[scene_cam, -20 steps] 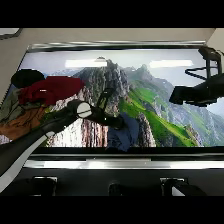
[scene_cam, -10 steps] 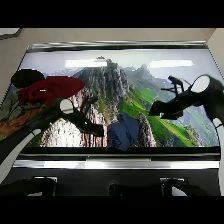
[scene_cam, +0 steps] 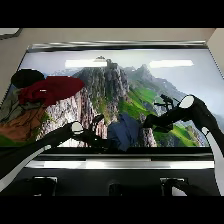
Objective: Fold the shirts.
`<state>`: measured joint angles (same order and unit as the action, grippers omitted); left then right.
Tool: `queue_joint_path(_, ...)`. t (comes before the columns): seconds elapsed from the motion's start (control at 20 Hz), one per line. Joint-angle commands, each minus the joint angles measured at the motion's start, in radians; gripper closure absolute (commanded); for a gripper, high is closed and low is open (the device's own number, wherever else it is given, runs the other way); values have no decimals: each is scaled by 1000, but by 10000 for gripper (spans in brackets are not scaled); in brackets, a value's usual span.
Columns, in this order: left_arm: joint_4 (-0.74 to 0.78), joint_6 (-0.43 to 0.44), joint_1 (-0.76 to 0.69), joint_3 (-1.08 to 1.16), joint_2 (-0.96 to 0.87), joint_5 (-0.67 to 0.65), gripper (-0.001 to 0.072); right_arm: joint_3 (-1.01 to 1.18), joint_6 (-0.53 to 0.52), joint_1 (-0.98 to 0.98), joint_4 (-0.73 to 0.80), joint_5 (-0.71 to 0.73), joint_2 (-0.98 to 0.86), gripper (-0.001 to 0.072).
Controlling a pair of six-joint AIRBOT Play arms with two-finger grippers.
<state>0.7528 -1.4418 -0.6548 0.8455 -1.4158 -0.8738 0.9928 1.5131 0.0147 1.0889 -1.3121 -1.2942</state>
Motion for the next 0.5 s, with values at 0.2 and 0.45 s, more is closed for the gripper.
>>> queue_joint_path(0.2, -12, 37, 0, -9, 1, 54, 678, -47, -13, 0, -79, 70, -84, 30)
queue_joint_path(0.45, -12, 59, -1, -9, 65, 25, 678, -48, 21, 0, -110, 183, -182, 96)
